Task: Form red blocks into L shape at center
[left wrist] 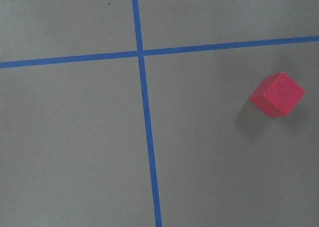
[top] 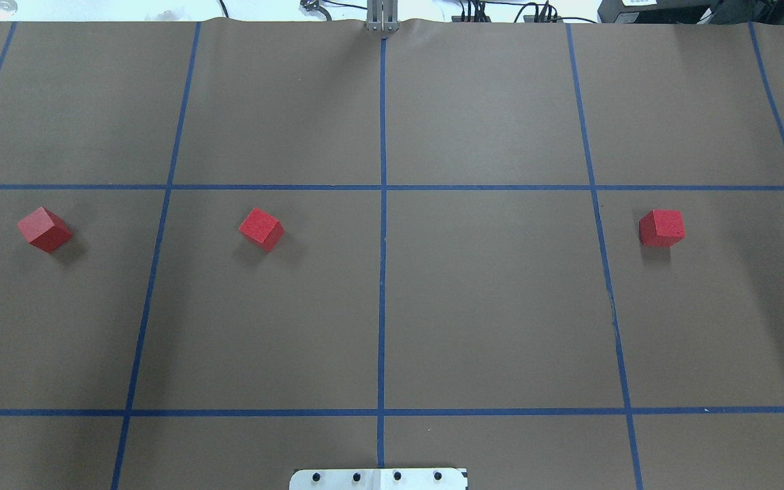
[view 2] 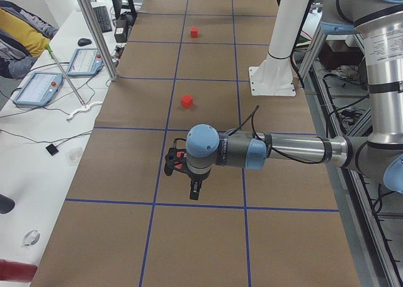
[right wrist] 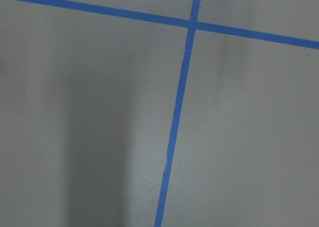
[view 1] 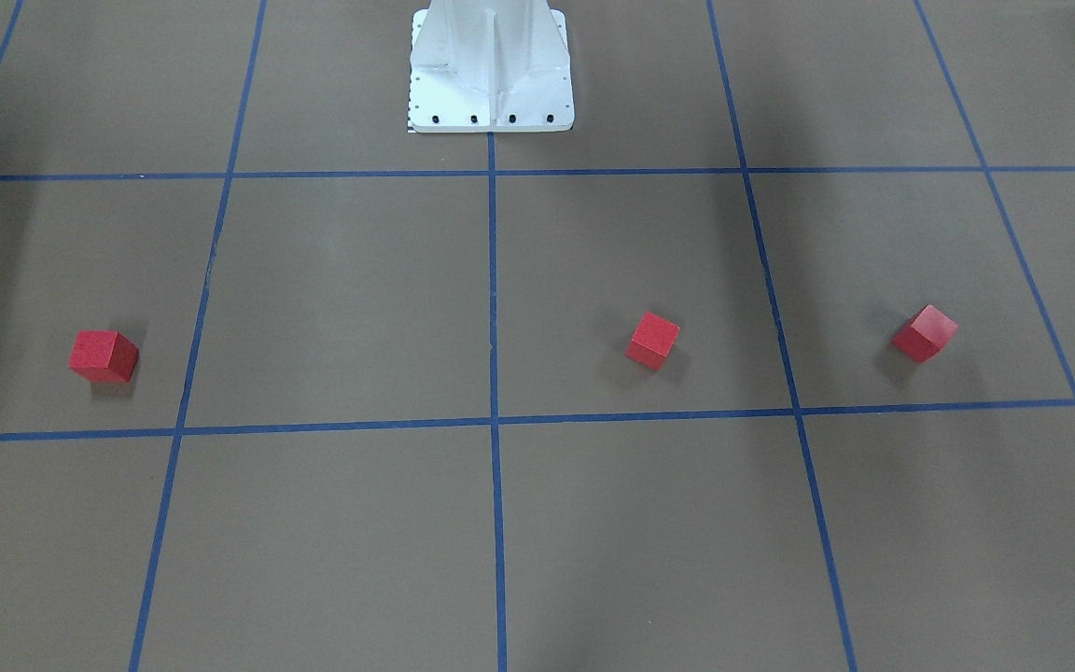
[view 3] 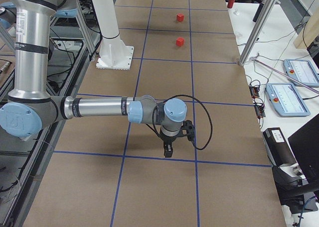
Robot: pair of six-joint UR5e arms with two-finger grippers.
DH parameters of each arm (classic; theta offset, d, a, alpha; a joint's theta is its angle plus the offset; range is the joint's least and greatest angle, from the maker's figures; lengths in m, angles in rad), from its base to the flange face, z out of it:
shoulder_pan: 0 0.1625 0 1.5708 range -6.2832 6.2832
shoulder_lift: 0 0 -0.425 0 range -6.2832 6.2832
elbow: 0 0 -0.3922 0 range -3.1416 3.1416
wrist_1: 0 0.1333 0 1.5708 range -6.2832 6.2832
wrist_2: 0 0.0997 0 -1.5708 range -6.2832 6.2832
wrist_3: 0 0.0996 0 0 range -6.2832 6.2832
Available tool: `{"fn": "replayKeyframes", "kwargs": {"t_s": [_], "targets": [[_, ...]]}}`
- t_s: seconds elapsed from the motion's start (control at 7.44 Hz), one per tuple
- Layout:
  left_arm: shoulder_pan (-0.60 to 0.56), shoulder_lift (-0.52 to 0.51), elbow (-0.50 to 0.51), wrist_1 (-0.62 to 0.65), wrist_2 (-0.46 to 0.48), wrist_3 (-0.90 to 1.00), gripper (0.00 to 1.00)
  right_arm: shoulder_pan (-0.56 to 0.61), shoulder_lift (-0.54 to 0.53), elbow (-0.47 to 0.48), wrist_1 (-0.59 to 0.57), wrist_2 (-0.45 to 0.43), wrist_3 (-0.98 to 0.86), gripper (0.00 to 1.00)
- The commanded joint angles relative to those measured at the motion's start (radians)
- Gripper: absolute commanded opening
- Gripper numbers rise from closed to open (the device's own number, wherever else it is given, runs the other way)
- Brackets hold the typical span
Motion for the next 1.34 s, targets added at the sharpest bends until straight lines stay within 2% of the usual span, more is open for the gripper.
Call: {"fn": "replayKeyframes", "kwargs": {"t_s": [0.0, 0.13, 0.27, 0.4, 0.54, 0.81, 0.94, 1.21], "targets": [[-0.028, -0.020, -0.016, -0.001, -0.003, 0.002, 1.00, -0.001, 0.005, 0.051, 0.002, -0.002, -0.002, 1.00], [-0.040, -0.020, -0.034, -0.004, -0.004, 0.005, 1.00, 0.001, 0.024, 0.061, 0.039, -0.004, 0.003, 1.00], [-0.057, -0.028, -0.083, -0.012, -0.003, -0.009, 1.00, 0.001, 0.035, 0.059, 0.127, -0.007, 0.004, 1.00], [-0.080, -0.030, -0.088, -0.050, -0.006, -0.014, 1.00, 0.013, 0.033, 0.056, 0.227, -0.008, 0.026, 1.00], [-0.085, -0.019, -0.076, -0.135, -0.009, -0.018, 1.00, 0.021, 0.042, 0.056, 0.276, -0.004, 0.155, 1.00], [-0.085, -0.094, -0.008, -0.167, -0.012, -0.241, 1.00, 0.019, 0.038, 0.029, 0.369, 0.001, 0.202, 1.00], [-0.082, -0.152, 0.057, -0.176, -0.012, -0.256, 1.00, 0.019, 0.042, 0.033, 0.370, 0.002, 0.198, 1.00], [-0.080, -0.160, 0.098, -0.292, -0.012, -0.253, 1.00, 0.019, 0.055, 0.036, 0.416, 0.037, 0.198, 1.00]]}}
